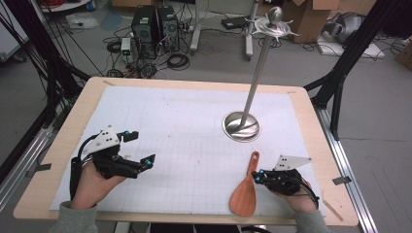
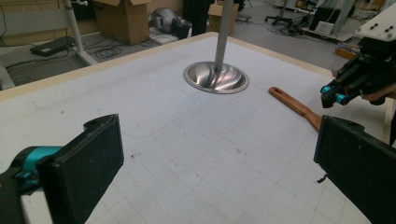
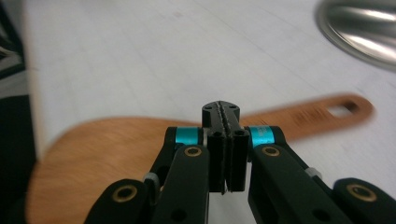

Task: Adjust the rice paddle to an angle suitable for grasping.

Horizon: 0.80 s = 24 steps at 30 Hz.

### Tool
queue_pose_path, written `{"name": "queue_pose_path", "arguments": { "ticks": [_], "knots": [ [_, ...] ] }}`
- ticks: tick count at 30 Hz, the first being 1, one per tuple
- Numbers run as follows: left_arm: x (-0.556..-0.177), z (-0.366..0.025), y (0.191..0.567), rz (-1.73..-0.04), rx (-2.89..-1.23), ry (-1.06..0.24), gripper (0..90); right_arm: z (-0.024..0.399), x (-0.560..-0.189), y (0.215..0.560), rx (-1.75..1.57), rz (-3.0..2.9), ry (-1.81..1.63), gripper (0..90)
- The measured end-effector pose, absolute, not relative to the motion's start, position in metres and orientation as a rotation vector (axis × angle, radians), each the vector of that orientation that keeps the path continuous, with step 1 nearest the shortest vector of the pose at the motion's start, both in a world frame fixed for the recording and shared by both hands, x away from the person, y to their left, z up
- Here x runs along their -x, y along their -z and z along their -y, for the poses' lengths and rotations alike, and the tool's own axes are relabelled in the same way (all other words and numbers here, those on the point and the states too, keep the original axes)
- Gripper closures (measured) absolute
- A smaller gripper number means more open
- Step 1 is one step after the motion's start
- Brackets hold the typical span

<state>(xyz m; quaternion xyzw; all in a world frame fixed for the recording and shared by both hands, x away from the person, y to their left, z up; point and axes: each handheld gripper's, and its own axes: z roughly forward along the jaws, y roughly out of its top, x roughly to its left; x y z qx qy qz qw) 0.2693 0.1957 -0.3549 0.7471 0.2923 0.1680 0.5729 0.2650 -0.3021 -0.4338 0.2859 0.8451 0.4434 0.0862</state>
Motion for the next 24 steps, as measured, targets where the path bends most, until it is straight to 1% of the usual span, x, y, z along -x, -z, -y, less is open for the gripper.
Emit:
{"name": "queue_pose_path", "arguments": {
  "ticks": [6, 14, 24],
  "knots": [
    [-0.269, -0.194, 0.355, -0.683, -1.743, -0.371, 1.9, 0.310, -0.271, 0.445, -0.919, -2.529, -1.294, 89.7],
    [-0.264, -0.196, 0.351, -0.667, -1.726, -0.397, 3.0, 0.305, -0.277, 0.449, -0.931, -2.538, -1.248, 89.7],
    [-0.259, -0.206, 0.351, -0.693, -1.722, -0.419, 3.0, 0.281, -0.288, 0.448, -0.897, -2.572, -1.230, 89.7]
  ]
}}
